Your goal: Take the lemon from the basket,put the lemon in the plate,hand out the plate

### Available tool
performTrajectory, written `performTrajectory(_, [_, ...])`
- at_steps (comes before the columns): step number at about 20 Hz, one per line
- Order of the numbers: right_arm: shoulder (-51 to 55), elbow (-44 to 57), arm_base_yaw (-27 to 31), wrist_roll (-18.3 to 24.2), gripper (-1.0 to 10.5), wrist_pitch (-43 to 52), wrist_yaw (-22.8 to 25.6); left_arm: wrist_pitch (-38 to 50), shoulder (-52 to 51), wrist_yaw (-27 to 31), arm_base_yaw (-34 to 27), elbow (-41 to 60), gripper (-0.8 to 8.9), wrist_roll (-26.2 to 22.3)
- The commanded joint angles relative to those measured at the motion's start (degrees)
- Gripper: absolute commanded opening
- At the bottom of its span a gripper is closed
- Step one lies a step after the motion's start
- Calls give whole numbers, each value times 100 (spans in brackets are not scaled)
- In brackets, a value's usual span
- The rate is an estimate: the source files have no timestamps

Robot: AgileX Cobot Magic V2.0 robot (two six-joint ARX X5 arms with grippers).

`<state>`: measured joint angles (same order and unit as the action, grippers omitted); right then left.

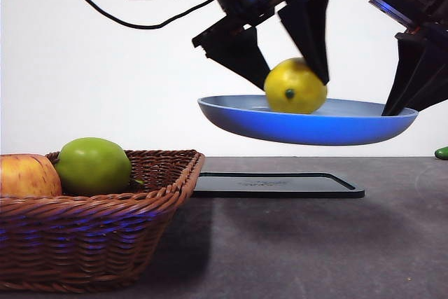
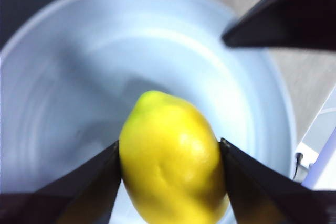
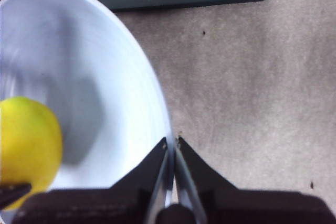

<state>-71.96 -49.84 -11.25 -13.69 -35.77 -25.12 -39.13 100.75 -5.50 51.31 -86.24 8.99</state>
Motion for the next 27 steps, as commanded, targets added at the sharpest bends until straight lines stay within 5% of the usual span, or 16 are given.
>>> performTrajectory(1, [-46, -120, -24, -83, 3, 74, -44, 2, 50, 92, 83, -92, 341, -179])
performTrajectory(10, [-48, -120, -9, -170, 3, 81, -44, -173, -79, 90, 35, -94, 337, -302])
performTrajectory(17, [-407, -306, 426, -221, 3, 144, -50, -601, -1657, 74, -192, -116, 337, -319])
performTrajectory(27, [-2824, -2769, 645, -195, 3, -59, -181, -855, -3897, 79, -190, -116, 337, -321])
